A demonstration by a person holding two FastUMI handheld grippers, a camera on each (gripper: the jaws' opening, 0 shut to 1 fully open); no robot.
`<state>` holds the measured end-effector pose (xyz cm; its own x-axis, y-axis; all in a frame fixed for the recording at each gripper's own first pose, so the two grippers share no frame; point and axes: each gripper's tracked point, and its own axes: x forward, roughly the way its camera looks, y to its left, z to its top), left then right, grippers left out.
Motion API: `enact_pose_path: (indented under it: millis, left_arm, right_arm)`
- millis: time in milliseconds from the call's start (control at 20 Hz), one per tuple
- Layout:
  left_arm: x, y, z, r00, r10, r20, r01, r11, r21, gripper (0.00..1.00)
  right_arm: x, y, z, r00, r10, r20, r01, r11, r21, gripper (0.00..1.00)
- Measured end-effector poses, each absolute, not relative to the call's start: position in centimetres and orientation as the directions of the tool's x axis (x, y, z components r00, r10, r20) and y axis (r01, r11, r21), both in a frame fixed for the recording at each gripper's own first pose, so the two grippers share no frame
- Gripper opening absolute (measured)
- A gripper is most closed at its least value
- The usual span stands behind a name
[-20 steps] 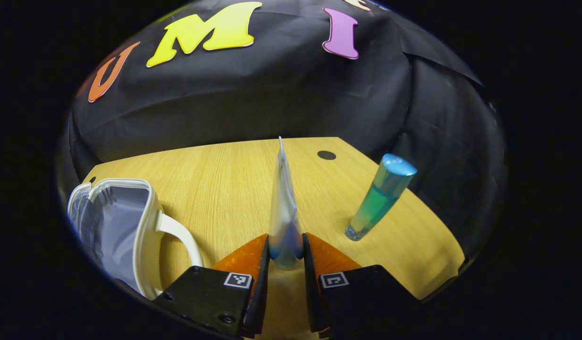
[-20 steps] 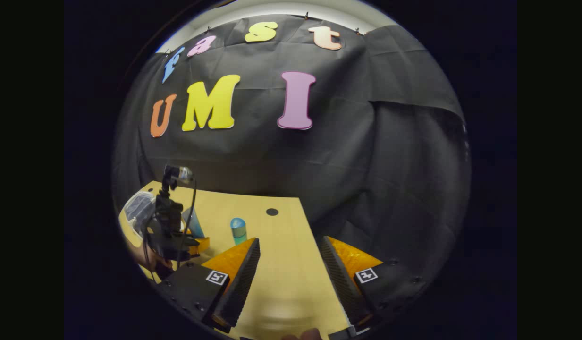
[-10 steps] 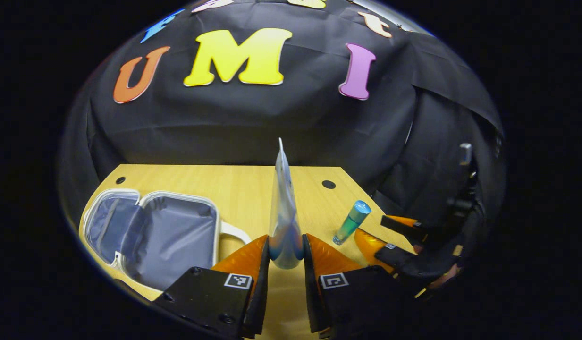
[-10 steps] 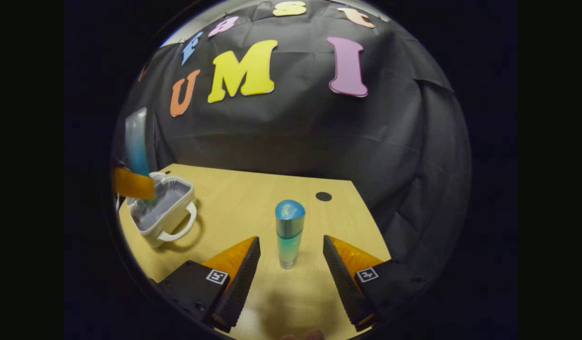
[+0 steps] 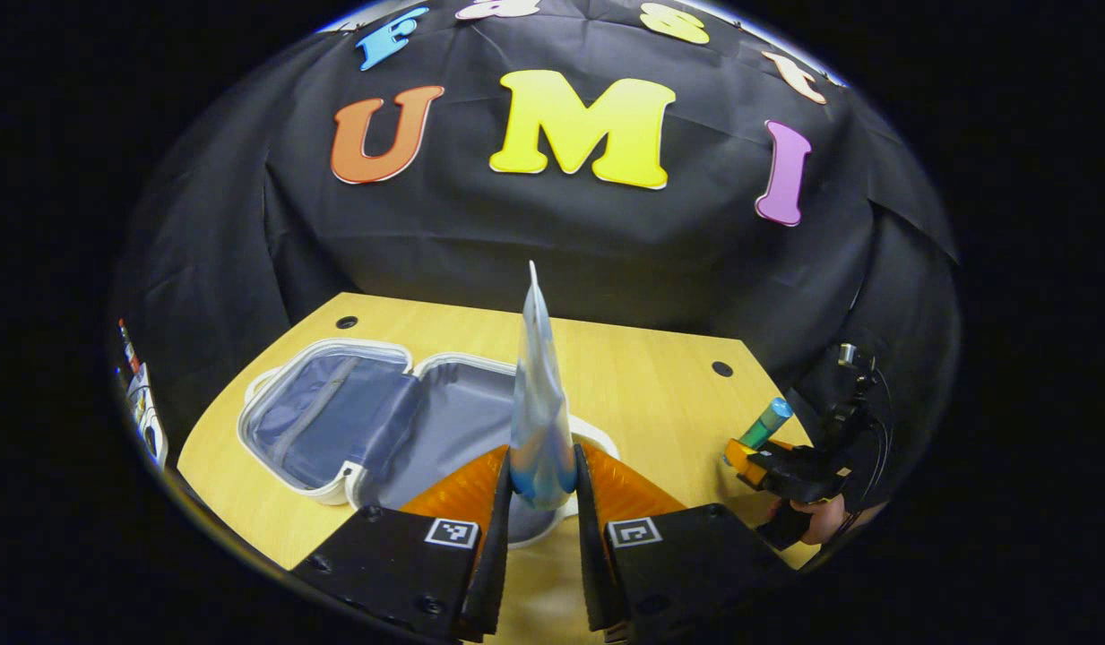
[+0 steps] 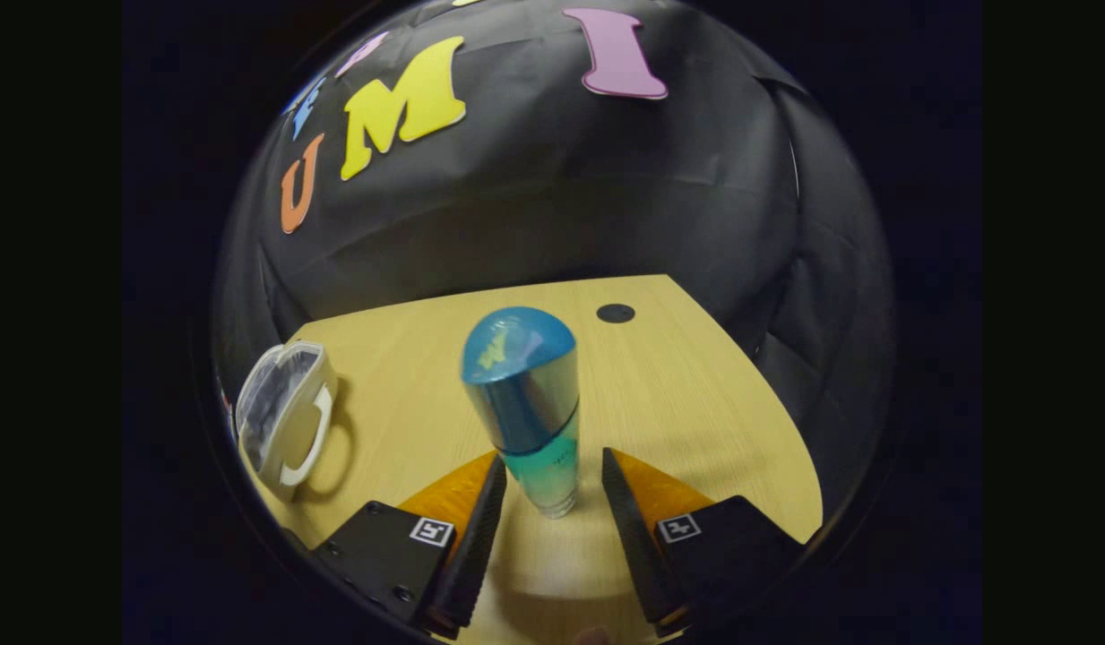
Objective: First open the suitcase, pack the skin care products into it, and then close the suitcase.
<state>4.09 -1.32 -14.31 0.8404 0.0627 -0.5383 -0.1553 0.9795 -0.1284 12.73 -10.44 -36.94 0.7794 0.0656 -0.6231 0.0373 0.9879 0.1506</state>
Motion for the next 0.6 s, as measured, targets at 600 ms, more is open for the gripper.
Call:
enact_pose_path:
  millis: [600]
  left_arm:
    - [4.7, 5.8, -15.8, 0.799, 0.039, -0.6, -0.123, 0.987, -0.099, 0.39]
  right_arm:
    - [11.0, -10.4, -31.4, 0.789, 0.066, -0.61, 0.016, 0.992, 0.129, 0.33]
